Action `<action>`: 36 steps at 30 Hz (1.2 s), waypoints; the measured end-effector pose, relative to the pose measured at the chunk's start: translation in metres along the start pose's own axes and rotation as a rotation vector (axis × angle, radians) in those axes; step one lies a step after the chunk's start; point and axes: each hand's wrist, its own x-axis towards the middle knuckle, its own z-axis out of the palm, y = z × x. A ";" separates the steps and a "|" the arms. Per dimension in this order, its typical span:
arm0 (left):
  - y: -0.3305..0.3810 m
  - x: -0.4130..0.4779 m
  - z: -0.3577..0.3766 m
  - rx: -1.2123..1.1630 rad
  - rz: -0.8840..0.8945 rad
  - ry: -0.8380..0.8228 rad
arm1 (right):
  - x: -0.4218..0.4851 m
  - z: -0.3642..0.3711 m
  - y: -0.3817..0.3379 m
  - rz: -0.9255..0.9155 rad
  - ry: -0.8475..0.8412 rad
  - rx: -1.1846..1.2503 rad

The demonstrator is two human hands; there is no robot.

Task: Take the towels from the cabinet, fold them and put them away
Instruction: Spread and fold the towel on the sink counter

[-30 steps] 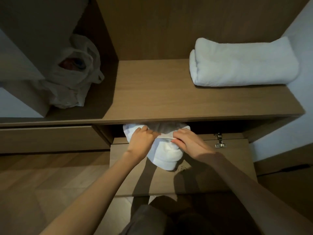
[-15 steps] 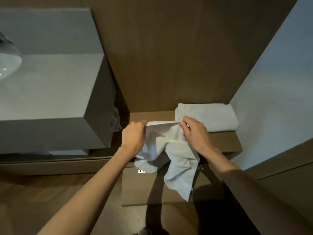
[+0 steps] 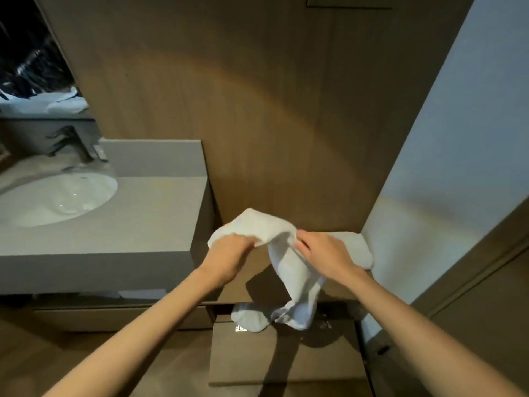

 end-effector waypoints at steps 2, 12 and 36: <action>-0.008 -0.027 0.015 0.040 -0.089 -0.239 | -0.018 0.011 -0.001 0.079 -0.240 -0.006; -0.033 -0.040 -0.084 -0.249 -0.211 0.230 | -0.015 -0.049 -0.056 -0.008 0.181 0.411; -0.242 -0.084 -0.218 -0.514 -0.256 0.660 | 0.071 -0.054 -0.267 0.021 -0.074 0.770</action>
